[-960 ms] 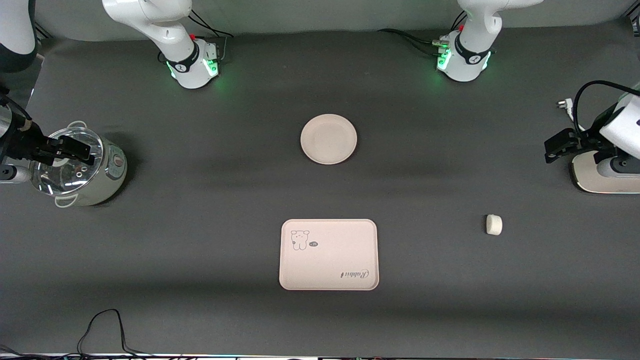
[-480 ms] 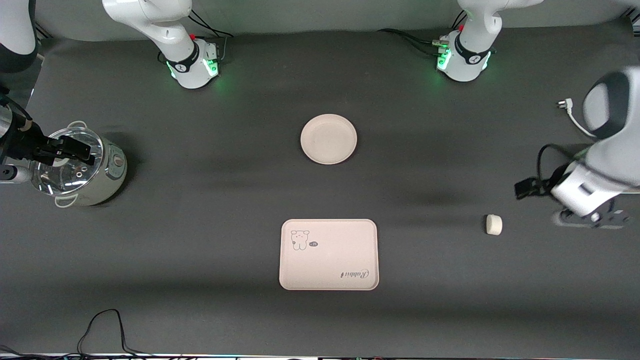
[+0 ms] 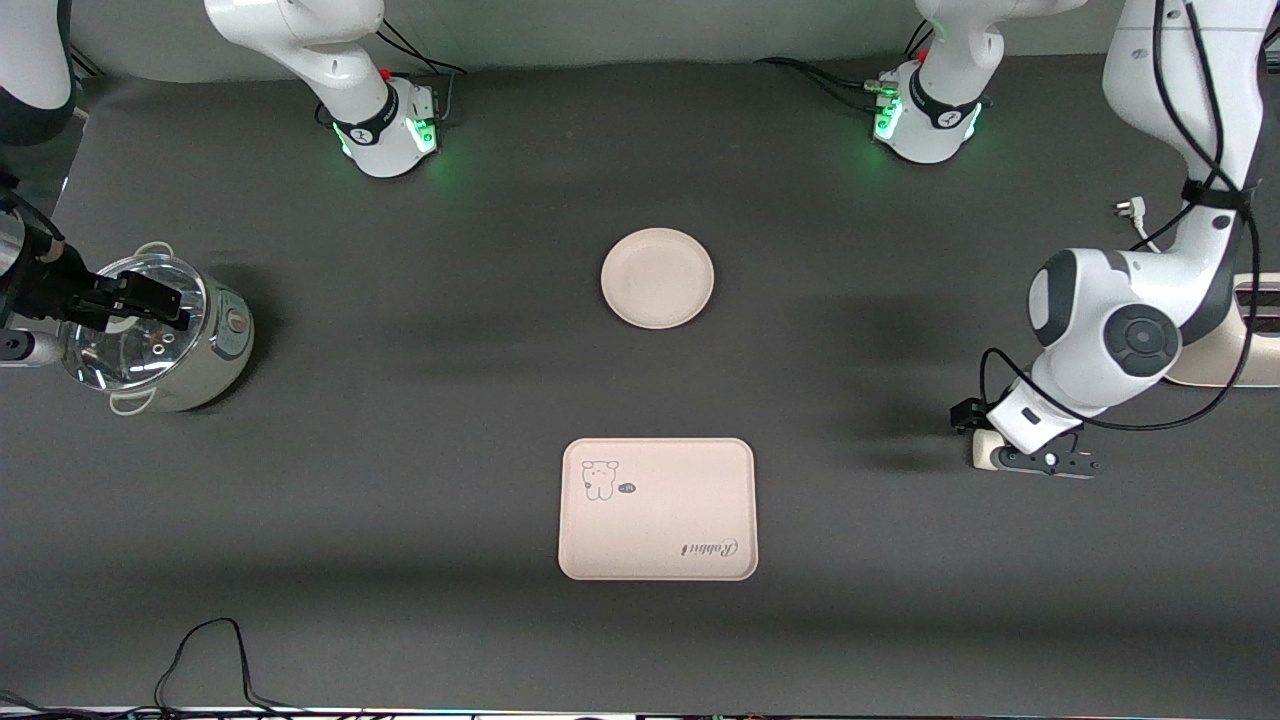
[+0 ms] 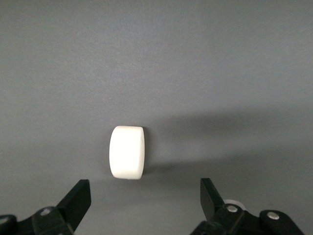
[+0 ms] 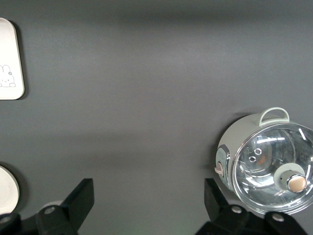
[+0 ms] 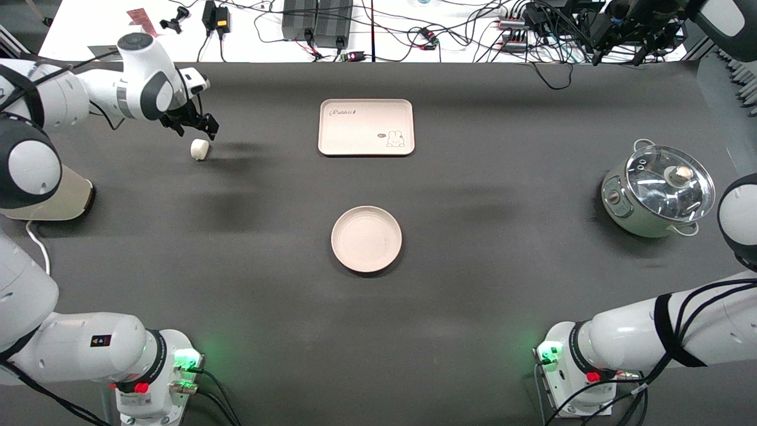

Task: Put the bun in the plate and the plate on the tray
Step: 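Lower the left gripper onto the white bun and grasp it, then carry the bun with the left gripper over the beige plate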

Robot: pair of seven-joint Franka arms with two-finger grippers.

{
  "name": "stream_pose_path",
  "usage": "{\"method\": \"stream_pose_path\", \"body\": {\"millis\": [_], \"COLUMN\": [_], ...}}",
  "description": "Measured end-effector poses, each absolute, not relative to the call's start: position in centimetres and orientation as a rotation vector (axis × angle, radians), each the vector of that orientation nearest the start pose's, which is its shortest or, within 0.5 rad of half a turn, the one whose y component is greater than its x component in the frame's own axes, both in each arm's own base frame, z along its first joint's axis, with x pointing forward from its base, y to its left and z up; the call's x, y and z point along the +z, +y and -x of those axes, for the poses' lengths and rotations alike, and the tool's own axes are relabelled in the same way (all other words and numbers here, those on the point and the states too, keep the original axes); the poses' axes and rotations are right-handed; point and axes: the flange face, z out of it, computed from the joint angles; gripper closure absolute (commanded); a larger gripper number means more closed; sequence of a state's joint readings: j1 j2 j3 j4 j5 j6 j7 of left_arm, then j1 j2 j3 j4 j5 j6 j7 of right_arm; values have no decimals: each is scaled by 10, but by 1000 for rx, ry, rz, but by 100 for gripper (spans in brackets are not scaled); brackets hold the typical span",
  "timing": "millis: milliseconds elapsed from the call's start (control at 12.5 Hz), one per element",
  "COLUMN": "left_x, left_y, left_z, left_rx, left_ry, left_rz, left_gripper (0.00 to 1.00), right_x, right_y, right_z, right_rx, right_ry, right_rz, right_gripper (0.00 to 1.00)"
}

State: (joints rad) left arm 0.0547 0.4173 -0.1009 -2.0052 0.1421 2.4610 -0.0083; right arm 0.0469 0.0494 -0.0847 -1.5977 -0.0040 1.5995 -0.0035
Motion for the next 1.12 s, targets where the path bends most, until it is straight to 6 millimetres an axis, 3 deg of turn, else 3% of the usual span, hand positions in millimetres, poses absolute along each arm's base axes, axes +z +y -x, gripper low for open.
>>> {"method": "stream_pose_path", "body": {"millis": [400, 480, 640, 1120], "left_x": [204, 200, 194, 199], "left_y": [-7, -6, -6, 4], "left_z": [-611, -611, -611, -615], "left_rx": [-85, -87, -98, -119], "left_ry": [188, 187, 186, 163], "left_rz": [3081, 3081, 3084, 3083], "left_gripper": [1, 15, 100, 100], "right_x": [587, 587, 586, 584], "right_y": [-21, -21, -21, -21], "right_z": [-570, -570, -569, -569], "right_rx": [75, 75, 77, 85], "right_ry": [50, 50, 50, 50], "right_rz": [3147, 3147, 3147, 3147], "right_gripper": [0, 0, 0, 0]}}
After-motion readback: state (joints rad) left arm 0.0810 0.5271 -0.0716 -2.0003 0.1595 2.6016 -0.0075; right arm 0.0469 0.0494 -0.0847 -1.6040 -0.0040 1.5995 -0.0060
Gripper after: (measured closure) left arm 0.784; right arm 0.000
